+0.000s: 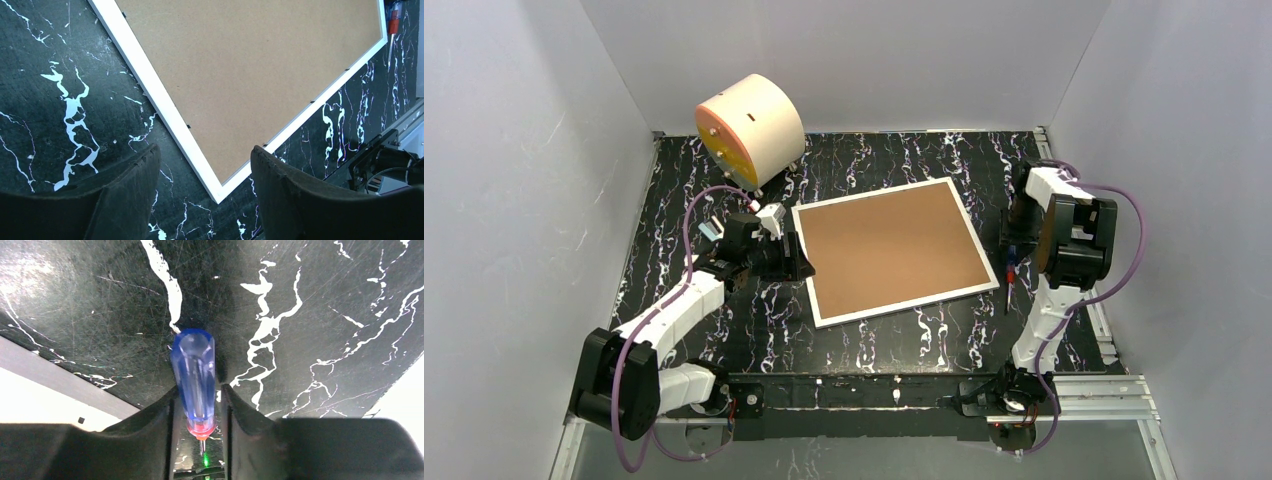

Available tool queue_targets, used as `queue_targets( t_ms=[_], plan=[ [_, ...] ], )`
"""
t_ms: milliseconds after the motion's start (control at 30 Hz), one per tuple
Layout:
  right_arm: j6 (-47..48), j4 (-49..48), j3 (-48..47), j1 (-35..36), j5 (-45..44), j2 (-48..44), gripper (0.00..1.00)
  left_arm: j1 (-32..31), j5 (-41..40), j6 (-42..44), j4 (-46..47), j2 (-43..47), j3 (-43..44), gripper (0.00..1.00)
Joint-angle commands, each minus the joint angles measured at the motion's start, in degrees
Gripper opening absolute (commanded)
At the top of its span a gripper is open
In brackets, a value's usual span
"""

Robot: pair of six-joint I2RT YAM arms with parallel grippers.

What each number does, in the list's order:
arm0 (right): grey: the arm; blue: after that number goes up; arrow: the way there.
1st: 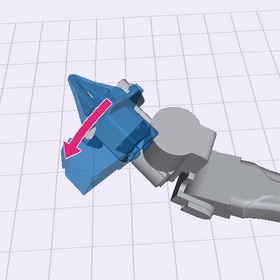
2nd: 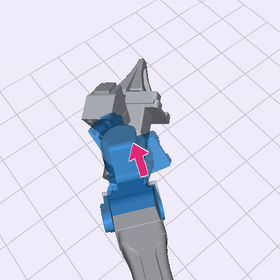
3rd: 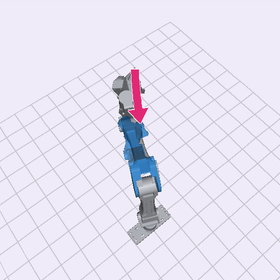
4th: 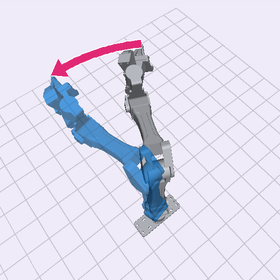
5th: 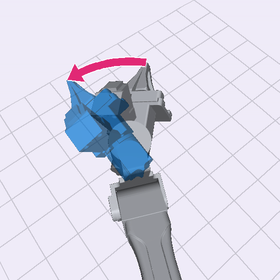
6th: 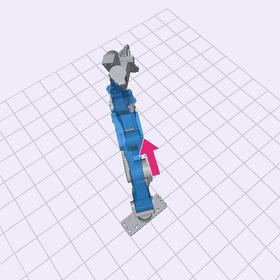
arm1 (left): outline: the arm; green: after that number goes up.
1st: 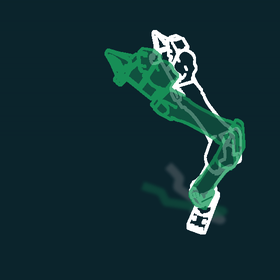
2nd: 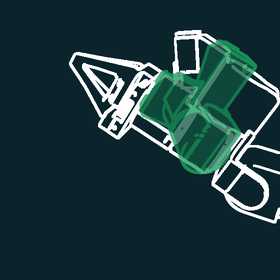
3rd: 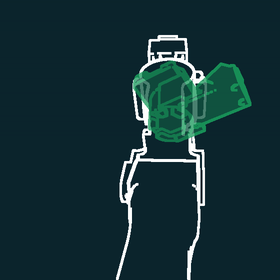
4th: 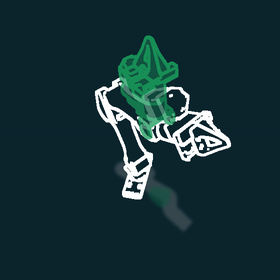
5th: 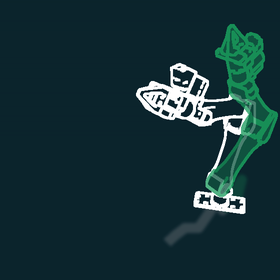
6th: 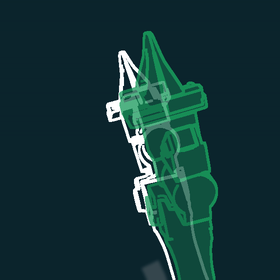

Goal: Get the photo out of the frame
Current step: Place the screwdriver at the center of the board, then adjust the photo frame at the center of the board.

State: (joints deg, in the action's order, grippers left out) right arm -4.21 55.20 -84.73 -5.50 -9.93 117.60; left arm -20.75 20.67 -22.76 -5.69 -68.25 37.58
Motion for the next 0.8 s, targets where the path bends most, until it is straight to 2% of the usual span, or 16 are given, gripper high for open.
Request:
queue_targets(
  t_ms=[0, 33, 133, 233, 367, 433, 533, 667, 767],
  plan=[
    [-0.11, -1.11, -2.00, 0.38, 1.94, 0.76, 0.45, -0.25, -0.65, 0.37, -1.19, 1.01, 0.82, 0.64],
    [-0.12, -1.32, -2.25, 0.34, 1.67, 0.71, 0.48, -0.25, -0.73, 0.35, -1.17, 1.01, 0.78, 0.65],
    [-0.15, 0.23, -4.04, 0.40, 2.49, -0.22, 0.41, -0.25, -1.35, 0.67, -1.86, 1.06, 0.97, 0.65],
    [-1.68, 0.21, -5.76, 0.38, 2.23, -4.33, 0.51, -0.25, -2.09, 0.75, -2.22, 1.43, 0.80, 0.65],
    [-6.31, -2.20, -5.82, 0.71, 6.19, -13.31, 0.51, -0.25, -3.43, 0.86, -2.50, 1.92, 0.82, 0.67],
    [-11.74, -6.40, -0.87, 2.28, 8.58, -19.55, 0.50, -0.23, -4.05, 0.79, -2.43, 2.06, 0.83, 0.67],
    [-20.90, -16.79, 12.39, 10.30, 13.22, -30.78, 0.56, -0.20, -5.04, 0.84, -2.65, 2.02, 0.97, 0.69],
    [-39.76, -26.44, 29.68, 23.70, 10.56, -43.85, 0.56, -0.16, -6.65, 0.93, -3.33, 2.44, 1.02, 0.70],
    [-52.17, -29.26, 38.34, 33.73, 4.36, -50.86, 0.53, -0.12, -7.67, 0.79, -3.52, 2.97, 0.90, 0.71]
  ],
)
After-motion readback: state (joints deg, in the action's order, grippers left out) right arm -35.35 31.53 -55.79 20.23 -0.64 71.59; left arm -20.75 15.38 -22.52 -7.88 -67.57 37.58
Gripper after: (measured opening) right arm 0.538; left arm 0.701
